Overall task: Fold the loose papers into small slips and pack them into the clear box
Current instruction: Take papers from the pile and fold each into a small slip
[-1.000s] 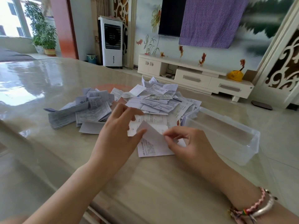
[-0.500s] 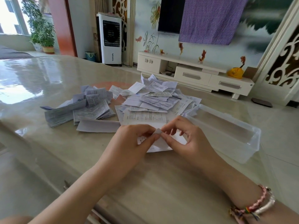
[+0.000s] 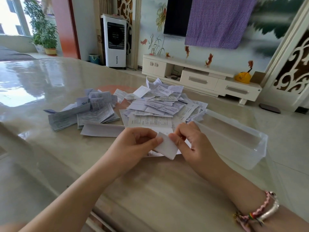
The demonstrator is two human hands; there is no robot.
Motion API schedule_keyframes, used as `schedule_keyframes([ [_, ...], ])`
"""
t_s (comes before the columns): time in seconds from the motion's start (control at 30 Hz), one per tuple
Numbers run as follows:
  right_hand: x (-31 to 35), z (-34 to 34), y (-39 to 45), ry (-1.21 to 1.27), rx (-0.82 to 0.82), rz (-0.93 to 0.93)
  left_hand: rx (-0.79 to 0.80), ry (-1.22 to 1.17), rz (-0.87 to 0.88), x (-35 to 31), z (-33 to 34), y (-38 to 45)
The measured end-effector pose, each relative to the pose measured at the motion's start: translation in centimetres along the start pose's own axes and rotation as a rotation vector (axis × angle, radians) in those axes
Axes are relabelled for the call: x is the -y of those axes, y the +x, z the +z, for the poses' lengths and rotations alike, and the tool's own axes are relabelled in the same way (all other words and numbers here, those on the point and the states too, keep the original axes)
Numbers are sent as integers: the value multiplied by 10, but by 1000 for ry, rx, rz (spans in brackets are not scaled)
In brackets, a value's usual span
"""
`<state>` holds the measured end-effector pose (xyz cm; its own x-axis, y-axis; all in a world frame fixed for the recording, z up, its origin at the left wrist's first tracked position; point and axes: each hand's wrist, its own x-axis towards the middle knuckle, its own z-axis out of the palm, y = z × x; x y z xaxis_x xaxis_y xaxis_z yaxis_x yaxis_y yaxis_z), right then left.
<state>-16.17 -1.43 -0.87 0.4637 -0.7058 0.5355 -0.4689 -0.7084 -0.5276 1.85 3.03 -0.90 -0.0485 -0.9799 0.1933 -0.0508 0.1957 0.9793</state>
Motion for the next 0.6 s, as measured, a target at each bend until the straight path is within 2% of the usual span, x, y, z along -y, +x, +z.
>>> schedule_keyframes([
  [0.23,6,0,-1,-55,37,10,-159,84,-42,-3,-21,2],
  [0.37,3,1,5,-174,64,36,-262,328,-125,-2,-47,1],
  [0.47,3,5,13,-287,141,62,-370,561,-150,4,-67,2],
  [0.6,9,12,33,-393,233,113,-434,736,-156,12,-82,8],
])
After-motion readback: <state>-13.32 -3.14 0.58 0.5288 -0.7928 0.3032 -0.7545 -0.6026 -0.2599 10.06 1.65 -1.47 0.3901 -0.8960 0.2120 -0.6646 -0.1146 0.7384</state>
